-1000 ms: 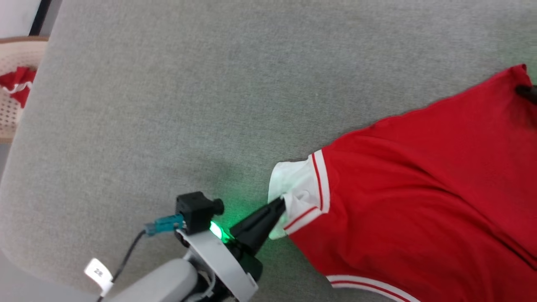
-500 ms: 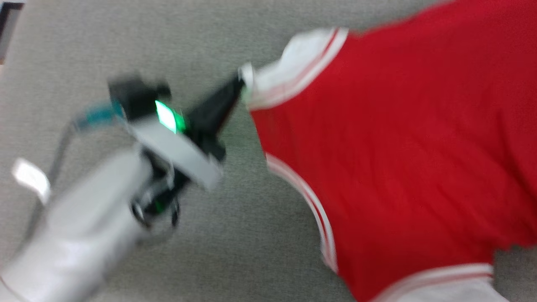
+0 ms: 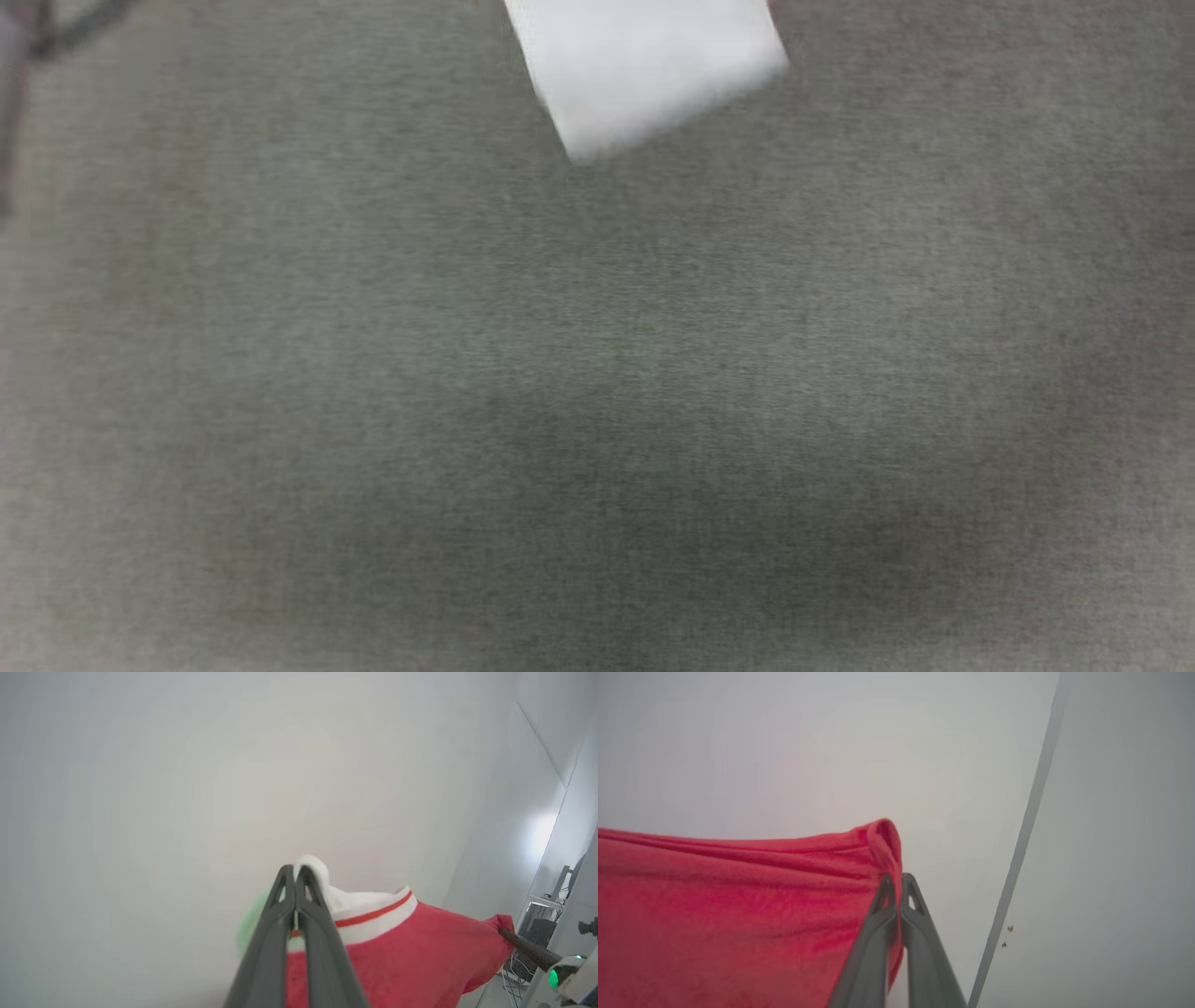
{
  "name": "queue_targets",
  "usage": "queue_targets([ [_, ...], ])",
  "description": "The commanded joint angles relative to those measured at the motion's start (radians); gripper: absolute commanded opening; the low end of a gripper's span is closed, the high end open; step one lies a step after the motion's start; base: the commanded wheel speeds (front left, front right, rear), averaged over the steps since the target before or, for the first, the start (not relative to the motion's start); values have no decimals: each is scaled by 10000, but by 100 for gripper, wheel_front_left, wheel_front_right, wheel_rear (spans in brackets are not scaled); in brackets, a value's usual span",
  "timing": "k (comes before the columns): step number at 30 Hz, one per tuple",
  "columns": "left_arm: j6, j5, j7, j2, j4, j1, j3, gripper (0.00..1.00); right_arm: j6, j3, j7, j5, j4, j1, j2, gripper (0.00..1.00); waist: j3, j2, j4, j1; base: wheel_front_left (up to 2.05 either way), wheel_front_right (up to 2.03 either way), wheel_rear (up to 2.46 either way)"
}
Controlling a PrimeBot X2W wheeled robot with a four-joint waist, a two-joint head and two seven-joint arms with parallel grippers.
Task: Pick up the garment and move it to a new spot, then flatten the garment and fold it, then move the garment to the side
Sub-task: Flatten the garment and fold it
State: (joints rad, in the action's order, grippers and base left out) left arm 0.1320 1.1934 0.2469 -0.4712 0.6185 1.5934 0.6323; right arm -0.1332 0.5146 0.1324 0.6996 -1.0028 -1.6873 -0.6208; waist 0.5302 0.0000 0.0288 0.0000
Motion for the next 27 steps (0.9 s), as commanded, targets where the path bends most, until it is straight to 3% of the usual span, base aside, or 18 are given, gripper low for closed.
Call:
queue_targets([
  [1, -37, -44, 128, -145, 90, 199, -237, 0, 46, -109, 137, -60, -185, -91, -81, 0, 204, 0, -272, 0, 0, 0, 0],
  [6, -37, -63, 209, -68, -532, 60, -996, 0, 46, 136, 520, 42, -462, 147, 193, 0, 88, 0, -313, 0, 0, 0, 0],
  [10, -37, -144, 200, -336, -1373, -1502, -1086, 0, 43, 669, 478, 362, -255, 1169, 378, 0, -29, 0, -401, 0, 0, 0, 0],
  [15, -33, 11, 199, -649, -2928, -4775, -1147, 0, 42, 1564, 491, 1119, 648, 3115, 193, 0, -257, 0, -425, 0, 0, 0, 0],
  [27, -33, -816, 189, -436, -5759, -11284, -1485, 0, 36, 2526, 559, 3212, 3991, 8232, -1678, 0, -1111, 0, -97, 0, 0, 0, 0],
])
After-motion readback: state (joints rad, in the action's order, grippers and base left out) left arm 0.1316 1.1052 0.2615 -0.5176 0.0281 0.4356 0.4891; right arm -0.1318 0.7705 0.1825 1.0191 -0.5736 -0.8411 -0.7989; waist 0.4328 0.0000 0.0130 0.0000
